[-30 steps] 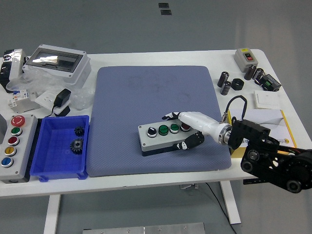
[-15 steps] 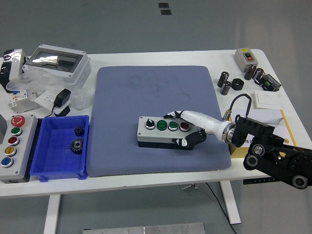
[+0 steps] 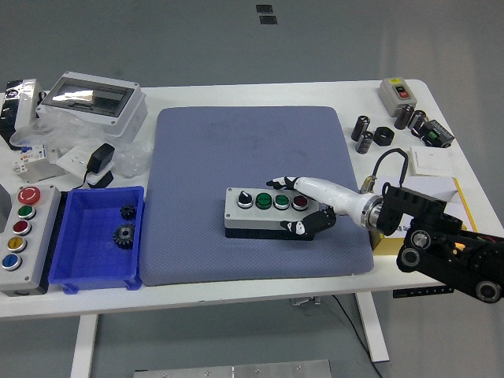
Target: Pick up the button,place it on the desk,press the button,press the button
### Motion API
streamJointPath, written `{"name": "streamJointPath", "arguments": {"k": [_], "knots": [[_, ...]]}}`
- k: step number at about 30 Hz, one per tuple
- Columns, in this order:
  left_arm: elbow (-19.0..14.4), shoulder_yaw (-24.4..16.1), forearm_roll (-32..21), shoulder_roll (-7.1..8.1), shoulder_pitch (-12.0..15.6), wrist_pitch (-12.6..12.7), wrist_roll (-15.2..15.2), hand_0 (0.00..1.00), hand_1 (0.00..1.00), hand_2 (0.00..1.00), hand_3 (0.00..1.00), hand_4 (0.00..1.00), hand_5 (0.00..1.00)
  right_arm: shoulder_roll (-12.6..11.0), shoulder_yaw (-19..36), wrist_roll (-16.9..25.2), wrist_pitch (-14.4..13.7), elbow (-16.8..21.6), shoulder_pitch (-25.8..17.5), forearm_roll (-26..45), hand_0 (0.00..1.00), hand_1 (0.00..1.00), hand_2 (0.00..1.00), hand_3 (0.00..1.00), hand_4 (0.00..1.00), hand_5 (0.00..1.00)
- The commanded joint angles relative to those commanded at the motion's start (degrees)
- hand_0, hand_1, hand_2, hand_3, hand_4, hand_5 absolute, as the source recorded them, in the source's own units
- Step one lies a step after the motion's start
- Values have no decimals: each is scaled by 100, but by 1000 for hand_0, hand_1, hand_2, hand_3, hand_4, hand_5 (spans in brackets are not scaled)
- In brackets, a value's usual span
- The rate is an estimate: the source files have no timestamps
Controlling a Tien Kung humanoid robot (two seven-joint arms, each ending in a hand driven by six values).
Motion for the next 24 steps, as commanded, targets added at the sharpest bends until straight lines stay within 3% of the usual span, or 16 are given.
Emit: {"name": "streamJointPath", "arguments": {"k": [11,20,24], "knots": [[-3,-16,53,-12,15,-15,14,667,625,560,617,639,257,-226,369,19,467,285,4,443,939,911,910,975,378,2],[-2,0,40,-23,16,-24,19,666,625,559,614,635,247,-199,407,31,439,239,-61,413,974,924,926,990,399,2],[-3,-1,37,-23,33,-26,23,667,625,556,613,626,235,-473,750,-41,533,620,-44,508,998,946,956,998,412,2]]}}
